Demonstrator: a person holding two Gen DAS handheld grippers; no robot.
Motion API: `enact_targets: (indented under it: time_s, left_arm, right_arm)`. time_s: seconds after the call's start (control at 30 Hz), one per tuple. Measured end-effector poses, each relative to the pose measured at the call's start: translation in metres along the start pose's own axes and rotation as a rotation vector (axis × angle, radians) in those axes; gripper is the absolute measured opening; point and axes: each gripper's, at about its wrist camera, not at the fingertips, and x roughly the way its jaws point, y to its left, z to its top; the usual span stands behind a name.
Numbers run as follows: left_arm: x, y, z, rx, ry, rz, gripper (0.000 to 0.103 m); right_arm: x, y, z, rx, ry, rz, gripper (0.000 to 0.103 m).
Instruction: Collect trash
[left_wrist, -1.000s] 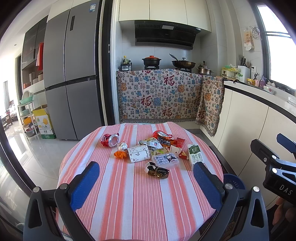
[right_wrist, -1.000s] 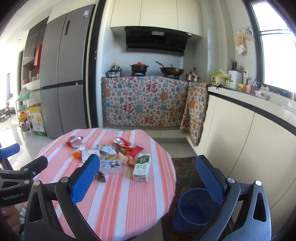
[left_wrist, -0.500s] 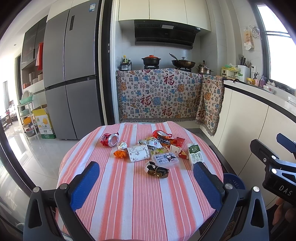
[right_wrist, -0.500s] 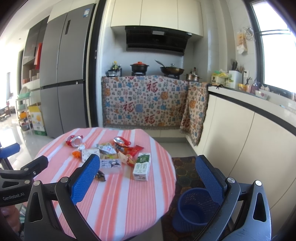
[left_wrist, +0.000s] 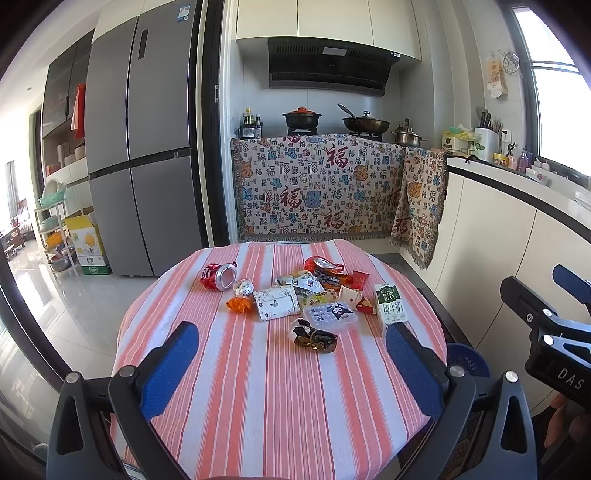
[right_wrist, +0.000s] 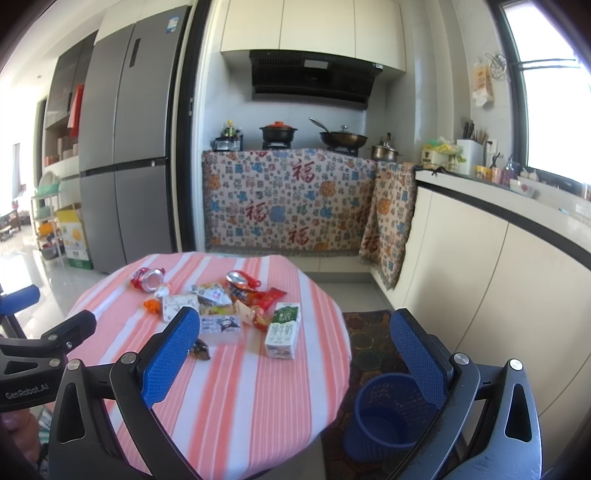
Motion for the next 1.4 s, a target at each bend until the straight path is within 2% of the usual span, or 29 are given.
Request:
enact_targets:
  time_s: [0.33,0.6,0.73,0.87,1.0,1.1,1.2,1.4]
  left_arm:
    - [0.005,0.001,-0.006,-0.001,0.014,0.004,0.103]
    - [0.028,0.022,-0.017,-0.031,0.079,0.050,0.103]
    - [0.055,0.031,-0.029,-0.044,0.143,0.066,0.103]
    - [0.085,0.030,-0.042,-0.041,0.213,0.048,0.103]
    - [0.113,0.013,-0.046,-0.021,0.258,0.011,0.103]
    - [0.137,-0.003,-0.041,-0.017,0.270,-0.002,0.103]
    - [0.173,-0.016,-0.037,-0.020,0.289,0.023,0.103]
    - [0.243,-0.027,-0.042,-0.060,0.375,0.081,0.103]
  right_arm:
    - [0.003,-0.002,-0.005,0.002,0.010,-0.001,0.103]
    - [0.026,-0.003,-0.022,0.014,0.051,-0.003,0.103]
    - [0.049,-0.001,-0.038,0.015,0.089,-0.002,0.103]
    - [0.075,0.001,-0.063,0.009,0.142,-0.007,0.103]
    - [0.099,0.001,-0.089,0.004,0.221,-0.009,0.103]
    - [0.107,-0.002,-0.100,0.010,0.250,-0.012,0.103]
    - [0.111,-0.009,-0.103,0.019,0.260,-0.015,0.103]
    - [0.118,-0.017,-0.110,0.035,0.281,-0.019,0.103]
